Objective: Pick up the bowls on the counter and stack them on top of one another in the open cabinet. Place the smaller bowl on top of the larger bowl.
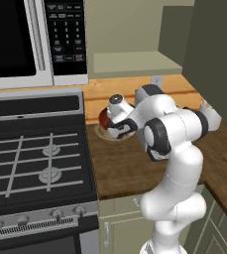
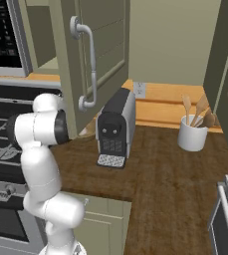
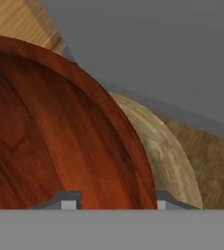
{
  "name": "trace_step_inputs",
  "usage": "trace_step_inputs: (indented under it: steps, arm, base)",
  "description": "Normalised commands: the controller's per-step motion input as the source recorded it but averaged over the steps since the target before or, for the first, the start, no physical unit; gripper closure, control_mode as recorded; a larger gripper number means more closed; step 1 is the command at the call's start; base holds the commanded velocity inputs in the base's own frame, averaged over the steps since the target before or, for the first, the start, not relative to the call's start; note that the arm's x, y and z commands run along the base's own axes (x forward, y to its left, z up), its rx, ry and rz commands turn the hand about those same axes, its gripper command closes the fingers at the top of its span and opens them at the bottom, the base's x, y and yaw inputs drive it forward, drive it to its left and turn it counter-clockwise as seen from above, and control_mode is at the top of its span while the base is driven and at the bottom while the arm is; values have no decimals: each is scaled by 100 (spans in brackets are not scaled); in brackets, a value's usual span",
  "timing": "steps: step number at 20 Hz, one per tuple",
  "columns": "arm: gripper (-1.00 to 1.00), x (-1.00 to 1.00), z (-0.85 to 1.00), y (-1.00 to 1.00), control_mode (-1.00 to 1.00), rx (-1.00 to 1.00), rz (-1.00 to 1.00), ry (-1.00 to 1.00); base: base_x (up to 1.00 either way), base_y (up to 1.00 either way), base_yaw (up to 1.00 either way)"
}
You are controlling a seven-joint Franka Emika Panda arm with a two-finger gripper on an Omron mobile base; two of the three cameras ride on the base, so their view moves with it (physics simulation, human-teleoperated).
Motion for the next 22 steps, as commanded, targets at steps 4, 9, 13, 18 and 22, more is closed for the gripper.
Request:
trace_step_inputs:
  steps: [4,9,13,18,22]
  arm:
    - [-100,39,-2,0,-100,0,-5,0]
    - [-100,-13,0,2,-100,0,0,0]
    - [-100,-100,0,0,-100,4,0,2]
    - [-100,-61,-24,0,-100,2,0,27]
    - [-100,48,-15,0,-100,5,3,1]
  base:
    - [0,0,0]
    - [0,0,0]
    - [0,0,0]
    - [0,0,0]
    - [0,0,0]
